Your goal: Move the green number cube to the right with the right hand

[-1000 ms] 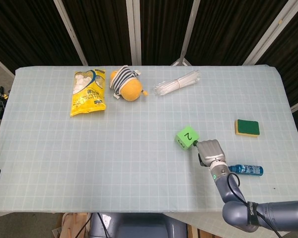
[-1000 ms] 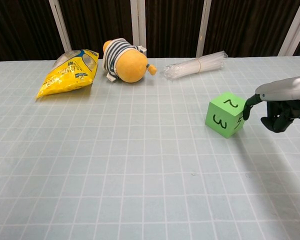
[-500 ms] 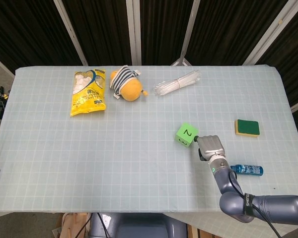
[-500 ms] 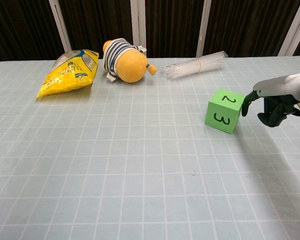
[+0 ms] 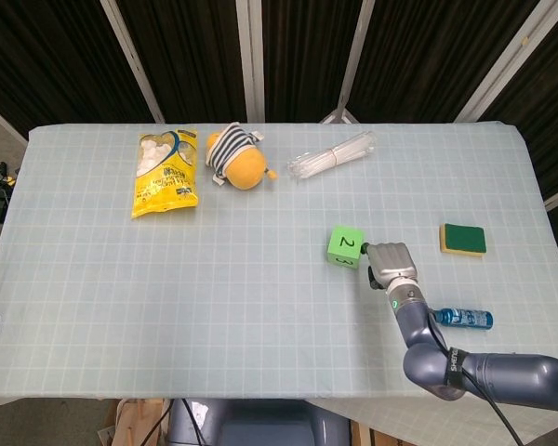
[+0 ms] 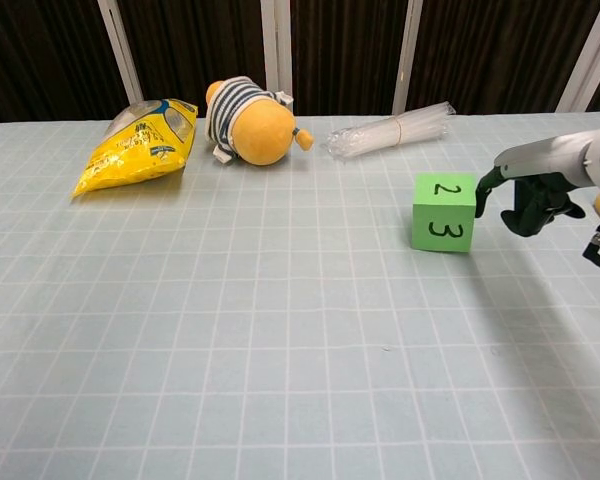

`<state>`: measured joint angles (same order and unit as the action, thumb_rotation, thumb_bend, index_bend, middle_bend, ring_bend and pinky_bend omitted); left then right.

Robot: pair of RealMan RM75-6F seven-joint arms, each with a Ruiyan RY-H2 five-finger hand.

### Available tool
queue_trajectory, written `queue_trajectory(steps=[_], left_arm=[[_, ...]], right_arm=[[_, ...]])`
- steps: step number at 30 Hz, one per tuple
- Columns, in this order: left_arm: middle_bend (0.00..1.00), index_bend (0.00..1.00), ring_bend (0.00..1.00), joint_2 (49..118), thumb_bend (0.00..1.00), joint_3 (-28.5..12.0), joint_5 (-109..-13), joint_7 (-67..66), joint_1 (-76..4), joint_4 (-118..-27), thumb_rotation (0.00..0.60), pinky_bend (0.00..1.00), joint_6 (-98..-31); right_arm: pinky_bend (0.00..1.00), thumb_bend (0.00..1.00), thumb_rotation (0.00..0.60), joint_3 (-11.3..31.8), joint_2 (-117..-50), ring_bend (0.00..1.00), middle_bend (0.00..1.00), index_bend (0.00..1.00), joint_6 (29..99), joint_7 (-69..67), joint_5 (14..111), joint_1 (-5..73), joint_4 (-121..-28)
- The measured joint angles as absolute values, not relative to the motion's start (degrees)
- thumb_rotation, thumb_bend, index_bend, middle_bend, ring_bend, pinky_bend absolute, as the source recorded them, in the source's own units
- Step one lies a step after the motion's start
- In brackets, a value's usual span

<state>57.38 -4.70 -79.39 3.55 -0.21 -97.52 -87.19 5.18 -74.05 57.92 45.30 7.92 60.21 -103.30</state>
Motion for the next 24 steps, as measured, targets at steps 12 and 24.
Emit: queue_trajectory(steps=[12,24], left_arm=[[0.0,0.01,0.0,57.3,0.36,-4.7,-79.3,3.6,-0.2,-97.5,0.6,0.0,-87.1],[0.0,0.01,0.0,57.2,0.36,-4.8,-79.3,3.9,-0.1,-97.6,0.6,0.0,-87.2]], right_arm=[[0.75,0.71,0.6,5.3,-74.7,0.88,0.88,0.25,56.9,45.7,5.6,61.4,-100.9],[0.72,0.71,0.6,2.8,-69.3,0.8,0.84,0.21,64.5,47.5,8.5,59.9,-103.3]])
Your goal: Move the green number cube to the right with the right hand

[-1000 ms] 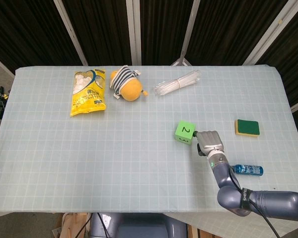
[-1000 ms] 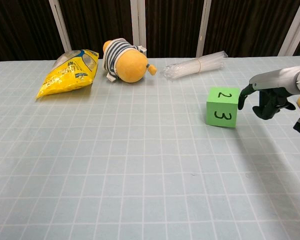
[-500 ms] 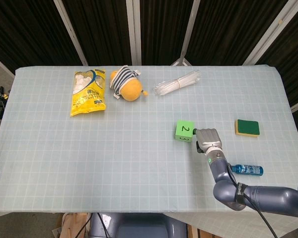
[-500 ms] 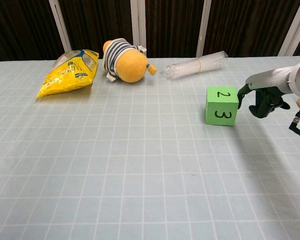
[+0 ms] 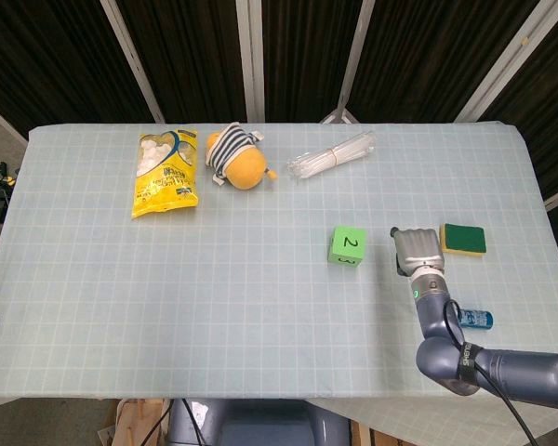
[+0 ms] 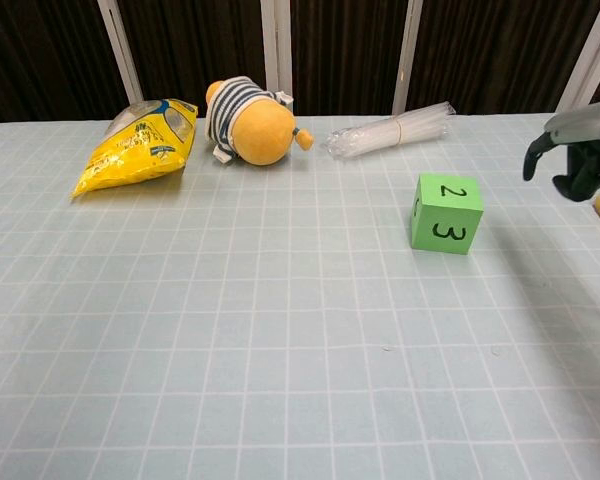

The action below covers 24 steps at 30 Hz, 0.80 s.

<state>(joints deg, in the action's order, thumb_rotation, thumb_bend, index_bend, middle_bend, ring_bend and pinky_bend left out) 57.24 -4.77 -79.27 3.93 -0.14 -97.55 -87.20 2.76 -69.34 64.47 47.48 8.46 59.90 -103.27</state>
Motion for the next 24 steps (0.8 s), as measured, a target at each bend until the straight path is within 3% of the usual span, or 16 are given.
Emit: queue_trajectory(steps=[1,3,5,6,11,16,24], left_arm=[[0.0,0.01,0.0,57.3,0.36,-4.7,-79.3,3.9,-0.2,-97.6,0.6,0.0,-87.2],[0.0,0.01,0.0,57.3,0.36,-4.7,-79.4,3.8,-0.2,-97.6,0.6,0.0,-87.1],[0.0,0.01,0.0,57.3,0.36,-4.6,-79.7,3.6,-0.2,-97.7,0.6,0.0,-87.2],[0.0,0.01,0.0,57.3,0.36,-4.5,-79.8,3.5,-0.1,-97.7,0.6,0.0,-87.2],[0.0,0.01,0.0,57.4,0.36,-4.3,-80.2,3.4,0.1,-97.8,0.6,0.0,-87.7],[0.0,0.01,0.0,57.4,0.36,-4.4,-80.1,3.7,0.3,-97.8,0.6,0.0,-88.0],[0.0,0.01,0.0,57.5,0.36,-4.3,-80.3,3.4,0.5,-98.0,0.6,0.0,-88.4]], right_arm=[[0.68,0.71,0.6,2.7,-68.9,0.74,0.79,0.19,65.9,47.1,9.5,59.4,-103.6],[0.52,0.7,0.6,2.5,-67.9,0.47,0.48,0.16,69.4,45.4,13.0,57.8,-104.7],[0.43,0.64,0.6,2.4,-67.0,0.24,0.23,0.14,72.9,42.2,17.4,55.6,-105.7],[0.39,0.58,0.6,2.5,-66.6,0.17,0.15,0.14,74.2,40.3,19.5,54.4,-106.1],[0.24,0.46,0.6,3.2,-66.1,0.1,0.08,0.13,82.7,26.1,31.4,46.6,-106.5],[0.21,0.42,0.6,2.3,-65.7,0.09,0.08,0.12,89.9,9.5,44.6,37.6,-106.6],[0.12,0.34,0.6,-6.5,-67.1,0.07,0.06,0.08,96.7,-6.1,72.5,23.3,-100.2]])
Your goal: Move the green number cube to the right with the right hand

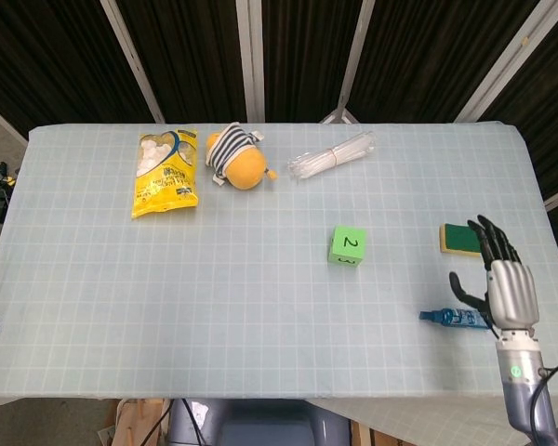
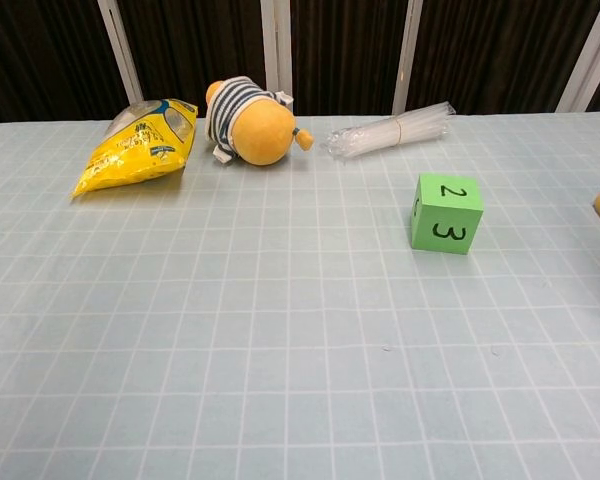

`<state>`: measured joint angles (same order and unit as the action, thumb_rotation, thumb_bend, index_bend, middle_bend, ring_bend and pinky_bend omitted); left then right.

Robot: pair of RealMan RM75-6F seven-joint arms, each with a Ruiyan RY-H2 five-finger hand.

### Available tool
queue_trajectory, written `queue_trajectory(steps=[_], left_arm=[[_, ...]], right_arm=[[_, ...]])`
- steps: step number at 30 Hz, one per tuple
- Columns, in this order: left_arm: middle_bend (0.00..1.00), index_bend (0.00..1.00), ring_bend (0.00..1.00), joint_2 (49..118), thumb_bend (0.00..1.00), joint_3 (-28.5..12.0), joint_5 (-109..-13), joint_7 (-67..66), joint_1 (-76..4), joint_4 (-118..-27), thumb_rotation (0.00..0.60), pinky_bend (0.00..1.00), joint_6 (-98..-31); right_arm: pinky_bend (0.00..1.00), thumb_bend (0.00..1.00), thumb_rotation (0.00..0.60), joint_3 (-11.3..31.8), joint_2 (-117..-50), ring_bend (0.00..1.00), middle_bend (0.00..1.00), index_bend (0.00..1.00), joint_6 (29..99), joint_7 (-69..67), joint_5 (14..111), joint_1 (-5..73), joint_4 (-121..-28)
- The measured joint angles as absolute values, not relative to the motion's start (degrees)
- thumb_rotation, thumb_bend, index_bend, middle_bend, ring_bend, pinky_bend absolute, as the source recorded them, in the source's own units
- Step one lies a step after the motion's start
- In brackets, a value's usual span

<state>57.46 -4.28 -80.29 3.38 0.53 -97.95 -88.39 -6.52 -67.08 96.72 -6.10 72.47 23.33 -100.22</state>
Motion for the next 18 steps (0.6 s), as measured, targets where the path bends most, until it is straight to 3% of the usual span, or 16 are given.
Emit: queue_trajectory(steps=[6,18], left_arm=[[0.0,0.01,0.0,57.7,0.36,-3.5,-82.0,2.4,0.1,-98.0,0.6,0.0,-87.7],[0.0,0.01,0.0,58.3,0.36,-2.8,-84.8,2.1,-0.3,-97.5,0.6,0.0,-88.3]], right_arm=[[0.1,0.34,0.6,-12.9,-68.3,0.07,0.06,0.08,101.4,-3.2,86.4,14.8,-90.9],[0.1,0.34,0.6,-11.0,-68.6,0.07,0.06,0.08,101.2,12.6,87.6,9.3,-93.2]])
